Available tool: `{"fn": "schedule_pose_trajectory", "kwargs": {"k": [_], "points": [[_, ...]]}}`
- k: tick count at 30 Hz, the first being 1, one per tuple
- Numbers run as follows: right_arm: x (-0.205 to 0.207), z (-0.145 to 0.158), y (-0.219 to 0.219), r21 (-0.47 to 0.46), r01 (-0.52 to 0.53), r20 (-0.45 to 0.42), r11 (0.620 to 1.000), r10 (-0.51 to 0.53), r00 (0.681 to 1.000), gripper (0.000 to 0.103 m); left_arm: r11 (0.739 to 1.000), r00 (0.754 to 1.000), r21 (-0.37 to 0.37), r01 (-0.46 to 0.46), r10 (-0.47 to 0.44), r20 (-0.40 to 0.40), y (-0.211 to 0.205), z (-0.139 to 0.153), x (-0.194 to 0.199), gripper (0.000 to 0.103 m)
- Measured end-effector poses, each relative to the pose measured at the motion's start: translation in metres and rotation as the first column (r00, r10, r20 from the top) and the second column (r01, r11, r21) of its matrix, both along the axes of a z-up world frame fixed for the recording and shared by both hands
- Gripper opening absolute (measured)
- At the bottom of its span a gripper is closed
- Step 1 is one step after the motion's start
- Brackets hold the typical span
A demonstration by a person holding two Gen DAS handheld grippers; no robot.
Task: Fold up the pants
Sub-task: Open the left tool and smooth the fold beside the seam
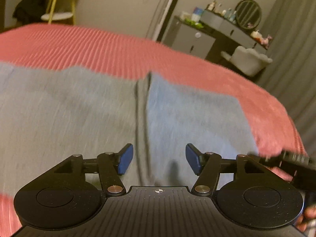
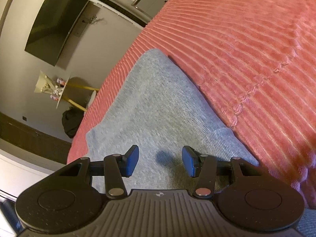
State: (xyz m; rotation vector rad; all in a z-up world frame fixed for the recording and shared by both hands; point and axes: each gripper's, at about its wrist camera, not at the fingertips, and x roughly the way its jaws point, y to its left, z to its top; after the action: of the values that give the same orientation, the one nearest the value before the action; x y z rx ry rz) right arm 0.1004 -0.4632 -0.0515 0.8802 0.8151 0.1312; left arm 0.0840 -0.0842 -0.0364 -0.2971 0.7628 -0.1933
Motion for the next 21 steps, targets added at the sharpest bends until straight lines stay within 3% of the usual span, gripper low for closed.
{"fn": "schedule_pose_trajectory", "kwargs": {"k": [3,9,13,16,21], "points": [[0.002,0.001,0.002,-0.020,-0.013,-0.007,1.000,0.013,1.000,0.049,0.998,0.996,-0.050,-0.047,0.043,-0.078,0.005,-0.023,-0.006,0.065],[0.002,0.009,0.011,-0.101,-0.030,-0.032,0.994,0.027,0.999,0.049,0.990,0.999,-0.137,-0.020,0.014,-0.043,0.007,-0.028,-0.003,0.064],[0.001,0.013,0.016,-0.151,-0.045,-0.049,0.987,0.038,0.998,0.049,0.992,0.999,-0.122,-0.007,0.003,-0.036,0.013,-0.034,-0.010,0.057],[0.003,0.015,0.025,-0.196,-0.069,-0.075,0.978,0.055,0.996,0.049,0.986,0.999,-0.169,0.018,-0.023,-0.032,0.011,-0.034,-0.011,0.051],[0.000,0.017,0.026,-0.235,-0.082,-0.110,0.969,0.057,0.992,0.049,0.985,0.999,-0.170,0.017,-0.024,-0.042,0.011,-0.036,-0.008,0.047]]}}
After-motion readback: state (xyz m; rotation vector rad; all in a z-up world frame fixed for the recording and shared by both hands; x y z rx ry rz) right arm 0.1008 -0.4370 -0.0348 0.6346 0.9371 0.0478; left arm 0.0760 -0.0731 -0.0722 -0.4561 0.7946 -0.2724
